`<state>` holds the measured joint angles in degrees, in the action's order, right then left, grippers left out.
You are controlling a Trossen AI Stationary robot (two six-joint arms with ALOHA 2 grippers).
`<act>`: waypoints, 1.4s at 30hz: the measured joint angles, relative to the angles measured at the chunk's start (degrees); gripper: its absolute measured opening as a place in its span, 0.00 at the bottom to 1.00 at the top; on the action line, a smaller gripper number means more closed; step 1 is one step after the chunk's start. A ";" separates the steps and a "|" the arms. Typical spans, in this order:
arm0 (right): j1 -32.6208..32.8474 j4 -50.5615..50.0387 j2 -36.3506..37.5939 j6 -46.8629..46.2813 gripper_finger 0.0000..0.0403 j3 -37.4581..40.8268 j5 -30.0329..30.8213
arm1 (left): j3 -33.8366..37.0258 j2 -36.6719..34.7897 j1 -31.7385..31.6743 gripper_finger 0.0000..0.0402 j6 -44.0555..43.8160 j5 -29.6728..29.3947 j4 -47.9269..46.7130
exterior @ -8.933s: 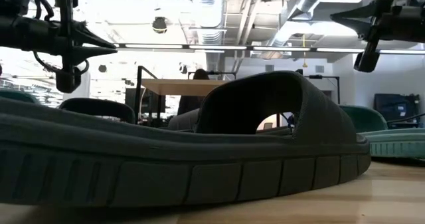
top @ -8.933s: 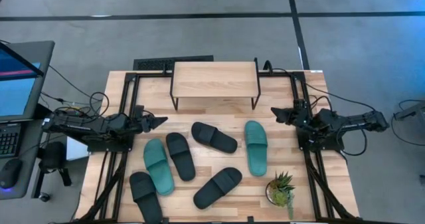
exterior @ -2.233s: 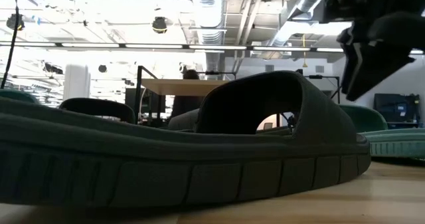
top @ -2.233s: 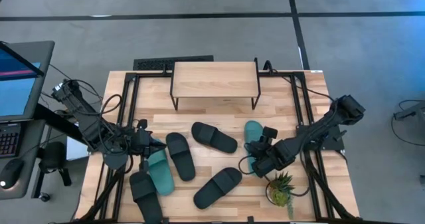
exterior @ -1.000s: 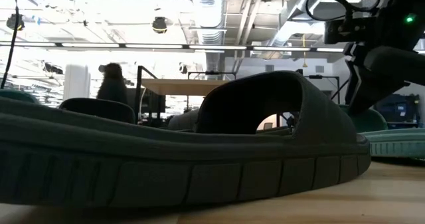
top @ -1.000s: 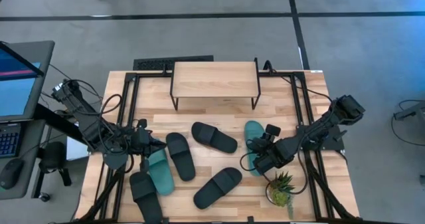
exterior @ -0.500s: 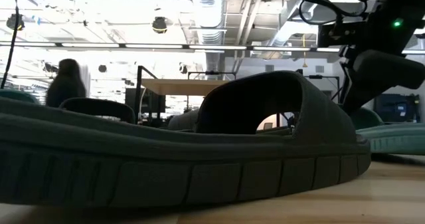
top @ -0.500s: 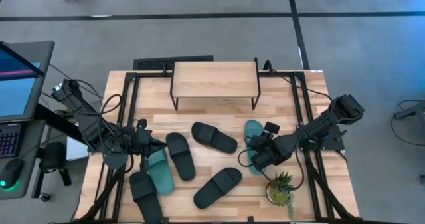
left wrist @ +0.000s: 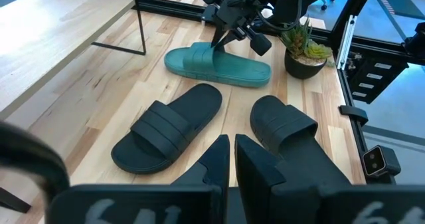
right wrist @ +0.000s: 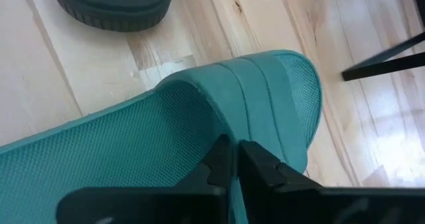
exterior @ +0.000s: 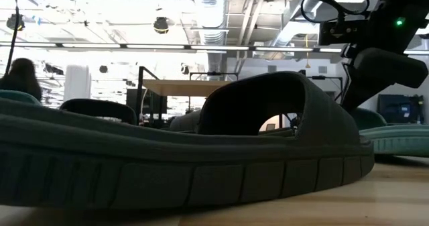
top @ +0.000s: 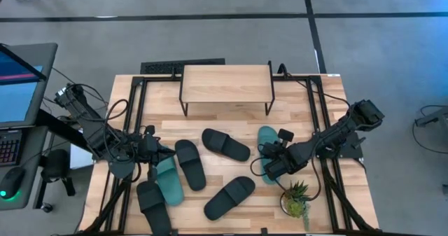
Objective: Pick and place slides into the shelf
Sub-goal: Put the blue slipper on the shelf
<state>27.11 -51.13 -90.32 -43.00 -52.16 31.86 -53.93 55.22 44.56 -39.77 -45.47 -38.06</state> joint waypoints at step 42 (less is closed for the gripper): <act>2.77 -11.37 0.00 4.01 0.00 -17.84 6.72 | 0.00 0.04 -0.02 0.03 0.94 -1.92 -1.64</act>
<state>29.89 -62.50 -90.32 -38.99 -70.00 38.57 -53.93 55.27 44.53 -38.82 -47.40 -39.70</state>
